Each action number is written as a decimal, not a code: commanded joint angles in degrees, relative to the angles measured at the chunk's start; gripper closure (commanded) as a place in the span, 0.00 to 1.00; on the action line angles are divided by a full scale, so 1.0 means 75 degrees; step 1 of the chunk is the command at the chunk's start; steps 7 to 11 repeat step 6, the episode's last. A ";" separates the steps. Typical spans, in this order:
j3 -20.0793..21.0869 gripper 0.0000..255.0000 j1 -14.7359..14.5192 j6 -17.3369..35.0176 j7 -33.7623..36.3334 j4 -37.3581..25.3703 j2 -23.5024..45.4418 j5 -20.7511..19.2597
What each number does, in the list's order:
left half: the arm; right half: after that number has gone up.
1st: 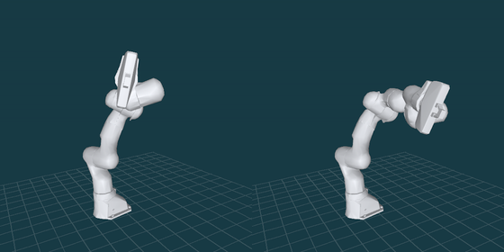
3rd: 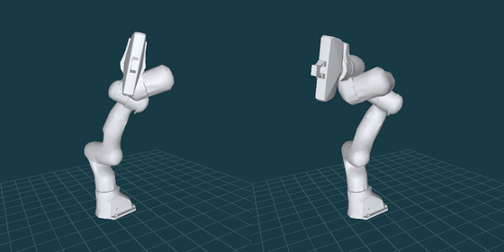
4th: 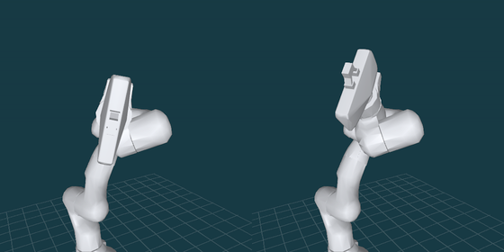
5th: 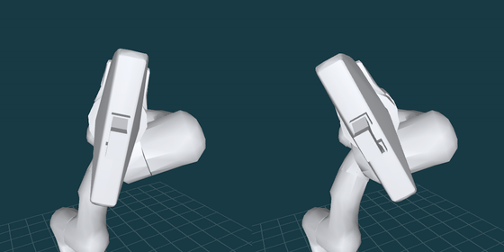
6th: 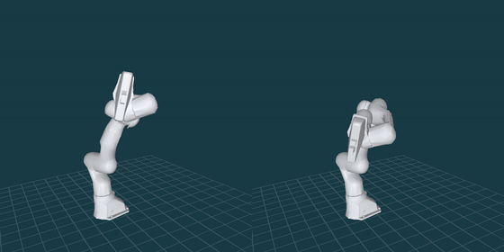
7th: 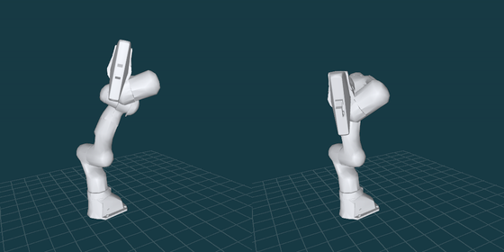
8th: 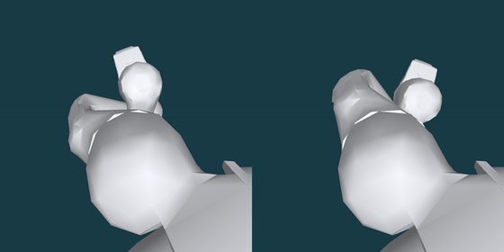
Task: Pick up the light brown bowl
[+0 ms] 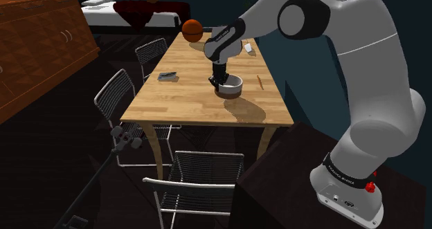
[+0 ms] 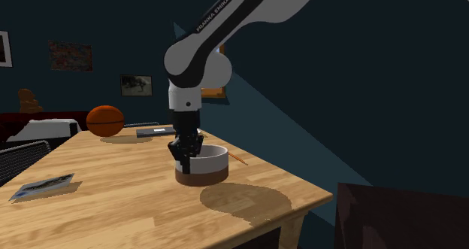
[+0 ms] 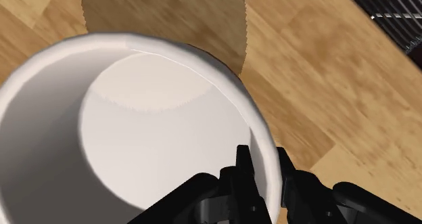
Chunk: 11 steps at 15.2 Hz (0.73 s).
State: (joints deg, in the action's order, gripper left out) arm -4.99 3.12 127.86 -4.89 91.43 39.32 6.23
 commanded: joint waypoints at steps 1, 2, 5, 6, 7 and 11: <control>-0.0009 1.00 -0.0016 -0.0124 0.0023 0.0003 -0.0132 -0.0015; -0.0014 1.00 -0.0020 -0.0192 0.0029 -0.0003 -0.0194 -0.0022; -0.0025 1.00 -0.0026 -0.0343 0.0041 -0.0025 -0.0324 -0.0038; -0.0025 1.00 -0.0026 -0.0344 0.0041 -0.0025 -0.0324 -0.0038; -0.0025 1.00 -0.0026 -0.0344 0.0041 -0.0025 -0.0324 -0.0038; -0.0025 1.00 -0.0026 -0.0344 0.0041 -0.0025 -0.0324 -0.0038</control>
